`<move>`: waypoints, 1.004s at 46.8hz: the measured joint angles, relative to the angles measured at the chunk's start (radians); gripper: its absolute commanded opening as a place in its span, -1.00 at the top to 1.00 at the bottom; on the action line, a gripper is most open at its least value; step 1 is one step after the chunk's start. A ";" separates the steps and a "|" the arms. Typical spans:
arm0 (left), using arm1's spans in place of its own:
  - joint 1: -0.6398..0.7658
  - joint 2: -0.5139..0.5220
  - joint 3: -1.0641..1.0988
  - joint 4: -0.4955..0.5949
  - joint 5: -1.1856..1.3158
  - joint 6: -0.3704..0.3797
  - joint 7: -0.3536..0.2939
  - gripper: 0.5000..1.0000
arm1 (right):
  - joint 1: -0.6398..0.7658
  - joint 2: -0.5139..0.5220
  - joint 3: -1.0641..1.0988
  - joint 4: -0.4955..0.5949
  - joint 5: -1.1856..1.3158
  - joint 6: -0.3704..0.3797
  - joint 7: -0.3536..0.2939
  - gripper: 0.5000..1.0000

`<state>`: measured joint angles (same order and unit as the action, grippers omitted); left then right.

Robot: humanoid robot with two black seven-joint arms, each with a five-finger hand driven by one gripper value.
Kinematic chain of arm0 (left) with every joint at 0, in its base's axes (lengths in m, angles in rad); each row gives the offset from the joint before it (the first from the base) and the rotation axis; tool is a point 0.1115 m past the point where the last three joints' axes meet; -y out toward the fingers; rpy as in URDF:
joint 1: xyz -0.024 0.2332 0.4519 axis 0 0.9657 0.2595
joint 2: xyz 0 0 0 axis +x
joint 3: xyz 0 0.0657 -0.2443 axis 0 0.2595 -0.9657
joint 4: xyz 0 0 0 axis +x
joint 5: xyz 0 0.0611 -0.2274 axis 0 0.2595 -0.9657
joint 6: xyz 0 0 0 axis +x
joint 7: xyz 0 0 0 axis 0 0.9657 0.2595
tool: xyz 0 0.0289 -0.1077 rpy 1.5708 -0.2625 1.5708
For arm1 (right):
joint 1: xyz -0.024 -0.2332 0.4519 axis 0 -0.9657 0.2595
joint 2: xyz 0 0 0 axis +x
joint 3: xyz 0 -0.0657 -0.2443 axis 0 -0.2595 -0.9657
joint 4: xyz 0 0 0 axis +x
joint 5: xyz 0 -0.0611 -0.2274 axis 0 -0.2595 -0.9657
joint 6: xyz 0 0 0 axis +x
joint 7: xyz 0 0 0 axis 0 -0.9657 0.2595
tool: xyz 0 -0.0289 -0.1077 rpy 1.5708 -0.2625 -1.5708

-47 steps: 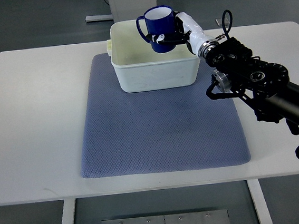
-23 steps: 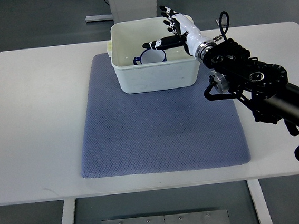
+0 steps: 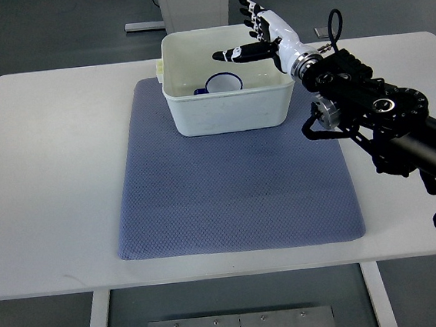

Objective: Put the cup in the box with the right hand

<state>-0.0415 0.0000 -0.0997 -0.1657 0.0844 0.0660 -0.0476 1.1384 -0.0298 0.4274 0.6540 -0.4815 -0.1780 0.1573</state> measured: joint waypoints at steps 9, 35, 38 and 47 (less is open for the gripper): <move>0.000 0.000 0.000 0.000 0.000 0.000 0.000 -1.00 | -0.016 -0.051 0.081 0.047 0.000 0.000 0.001 -1.00; 0.000 0.000 0.000 0.000 0.000 0.000 0.000 -1.00 | -0.176 -0.311 0.214 0.153 0.116 0.008 0.178 -1.00; 0.000 0.000 0.000 0.000 0.000 0.000 0.000 -1.00 | -0.179 -0.320 0.224 0.144 0.149 0.009 0.174 -1.00; 0.000 0.000 0.000 0.000 0.000 0.000 0.000 -1.00 | -0.192 -0.317 0.228 0.034 0.252 0.011 0.169 -1.00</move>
<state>-0.0414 0.0000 -0.0997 -0.1657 0.0844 0.0660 -0.0476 0.9464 -0.3468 0.6551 0.6880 -0.2293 -0.1668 0.3259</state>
